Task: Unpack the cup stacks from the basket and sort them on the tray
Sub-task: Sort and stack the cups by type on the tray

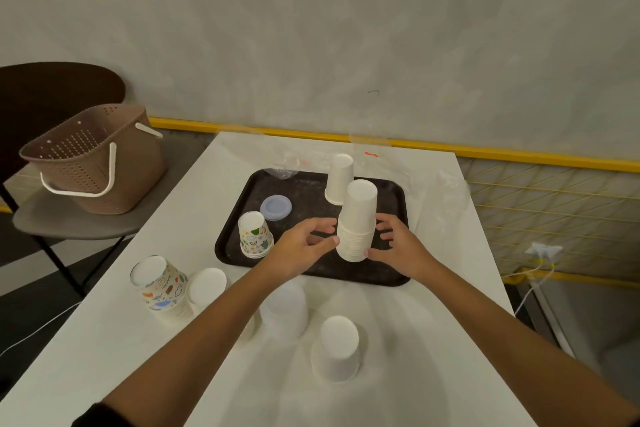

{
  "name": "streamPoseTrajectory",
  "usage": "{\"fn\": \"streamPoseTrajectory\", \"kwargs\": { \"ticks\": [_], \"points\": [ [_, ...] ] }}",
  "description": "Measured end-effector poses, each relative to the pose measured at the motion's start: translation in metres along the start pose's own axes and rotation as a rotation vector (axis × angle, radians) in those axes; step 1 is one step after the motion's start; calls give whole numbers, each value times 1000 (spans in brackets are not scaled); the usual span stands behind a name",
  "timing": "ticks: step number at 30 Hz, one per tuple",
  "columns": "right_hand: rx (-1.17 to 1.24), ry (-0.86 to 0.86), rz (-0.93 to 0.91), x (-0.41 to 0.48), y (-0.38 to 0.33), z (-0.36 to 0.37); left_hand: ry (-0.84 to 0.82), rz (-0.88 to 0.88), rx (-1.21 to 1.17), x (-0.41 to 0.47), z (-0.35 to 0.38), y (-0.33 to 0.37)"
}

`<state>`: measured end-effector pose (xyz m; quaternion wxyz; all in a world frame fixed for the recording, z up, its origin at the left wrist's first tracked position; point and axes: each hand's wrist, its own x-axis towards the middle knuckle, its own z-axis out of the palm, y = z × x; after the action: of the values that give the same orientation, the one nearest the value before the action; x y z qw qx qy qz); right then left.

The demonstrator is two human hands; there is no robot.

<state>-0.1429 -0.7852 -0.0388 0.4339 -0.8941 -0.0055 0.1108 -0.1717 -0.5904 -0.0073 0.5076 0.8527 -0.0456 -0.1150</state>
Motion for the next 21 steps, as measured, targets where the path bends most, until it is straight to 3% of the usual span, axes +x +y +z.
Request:
{"fn": "streamPoseTrajectory", "kwargs": {
  "ticks": [10, 21],
  "points": [
    [-35, -115, -4, -71, 26, 37, -177, -73, -114, -55, 6, -37],
    [-87, -334, 112, -112, 36, 71, -394, -44, 23, -70, 24, -60]
  ]
}}
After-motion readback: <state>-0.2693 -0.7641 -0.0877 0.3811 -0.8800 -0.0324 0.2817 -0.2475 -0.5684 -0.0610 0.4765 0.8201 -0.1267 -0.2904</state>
